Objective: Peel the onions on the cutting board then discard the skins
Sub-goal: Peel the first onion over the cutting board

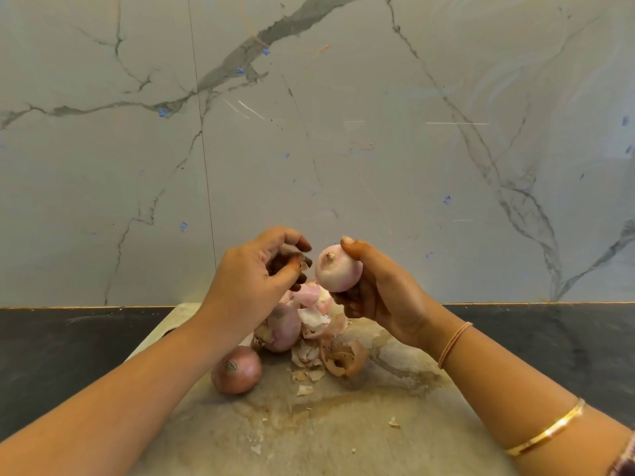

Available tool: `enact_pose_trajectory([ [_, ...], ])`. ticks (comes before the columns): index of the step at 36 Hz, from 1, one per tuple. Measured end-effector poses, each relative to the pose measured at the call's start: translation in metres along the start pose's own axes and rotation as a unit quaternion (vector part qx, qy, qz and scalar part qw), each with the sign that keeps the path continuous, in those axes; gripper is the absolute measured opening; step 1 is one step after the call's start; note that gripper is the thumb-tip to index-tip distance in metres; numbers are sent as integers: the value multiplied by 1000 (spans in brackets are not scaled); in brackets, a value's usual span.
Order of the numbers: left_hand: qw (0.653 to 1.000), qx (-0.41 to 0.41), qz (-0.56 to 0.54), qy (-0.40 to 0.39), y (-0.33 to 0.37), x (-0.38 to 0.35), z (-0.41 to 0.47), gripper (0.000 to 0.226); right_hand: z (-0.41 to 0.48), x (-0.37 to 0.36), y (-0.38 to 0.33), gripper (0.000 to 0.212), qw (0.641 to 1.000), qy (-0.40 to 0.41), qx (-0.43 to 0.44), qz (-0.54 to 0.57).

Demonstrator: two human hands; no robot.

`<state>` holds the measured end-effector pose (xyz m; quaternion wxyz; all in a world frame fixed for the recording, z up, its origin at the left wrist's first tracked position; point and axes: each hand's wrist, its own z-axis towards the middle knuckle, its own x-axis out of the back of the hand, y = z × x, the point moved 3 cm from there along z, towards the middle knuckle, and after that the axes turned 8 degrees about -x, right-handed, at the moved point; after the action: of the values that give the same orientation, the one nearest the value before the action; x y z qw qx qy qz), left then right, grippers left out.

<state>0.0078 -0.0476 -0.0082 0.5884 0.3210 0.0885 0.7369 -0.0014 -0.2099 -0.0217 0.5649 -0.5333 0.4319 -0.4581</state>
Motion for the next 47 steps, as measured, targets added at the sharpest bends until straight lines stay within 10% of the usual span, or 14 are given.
enact_pose_trajectory([
  [32, 973, -135, 185, -3, 5, -3, 1, 12, 3, -5, 4, 36, 992, -28, 35, -115],
  [47, 997, -60, 50, 23, -1, -3, 2, 15, 3, -2, 2, 23, 988, 1, 63, -142],
])
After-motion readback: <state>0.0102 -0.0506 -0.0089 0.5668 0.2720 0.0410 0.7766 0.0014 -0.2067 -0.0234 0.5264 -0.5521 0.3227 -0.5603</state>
